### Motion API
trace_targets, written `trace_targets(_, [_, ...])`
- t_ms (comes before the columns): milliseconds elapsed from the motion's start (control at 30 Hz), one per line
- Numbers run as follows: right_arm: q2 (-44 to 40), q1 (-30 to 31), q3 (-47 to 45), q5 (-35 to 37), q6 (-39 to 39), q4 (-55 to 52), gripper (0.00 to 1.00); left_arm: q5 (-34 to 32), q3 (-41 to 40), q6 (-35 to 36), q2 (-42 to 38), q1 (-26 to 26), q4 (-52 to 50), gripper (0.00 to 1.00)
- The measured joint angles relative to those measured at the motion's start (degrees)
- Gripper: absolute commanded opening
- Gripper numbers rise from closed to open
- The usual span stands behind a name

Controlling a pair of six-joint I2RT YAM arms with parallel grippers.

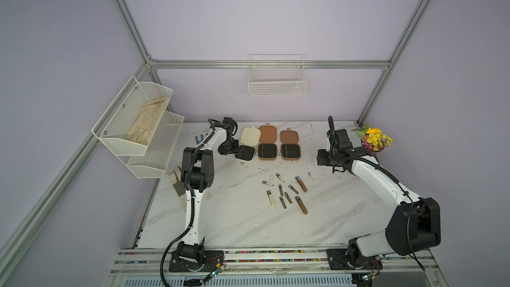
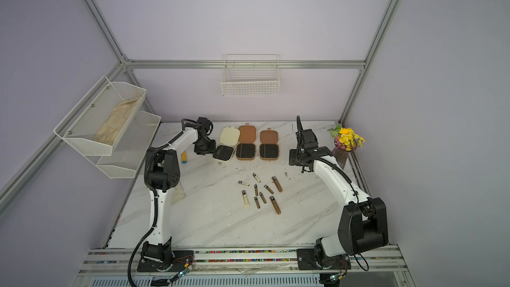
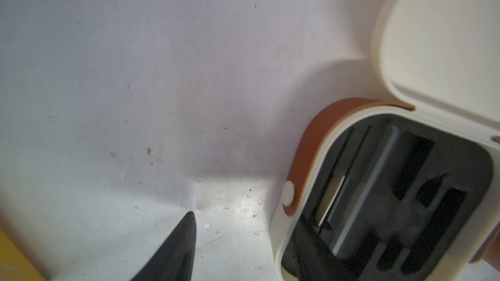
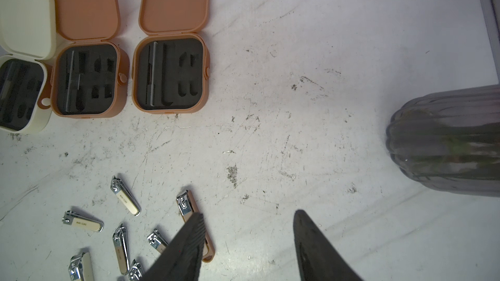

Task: Organize nail clipper sets
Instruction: Move the storage box to the center of the board.

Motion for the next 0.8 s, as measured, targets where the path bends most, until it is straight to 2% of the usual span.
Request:
trace_targets(433, [-0.02,0.00,-0.52,-0.50,0.26,-0.09,0.41,-0.26,0.09,0.39,0.04,-0.50,1.40,0.16])
trace_targets(667, [-0.50,0.00,-0.57,-0.61,0.24,-0.66,0.40,-1.40,-0.46,0.44,0.00,-1.11,2.27,0.05])
trace_targets(800, [-1.27,0.00,-0.63,-0.85,0.24,-1.01,0.38,-2.56,-3.48,0.28,-1.66,-1.44,4.31,0.01])
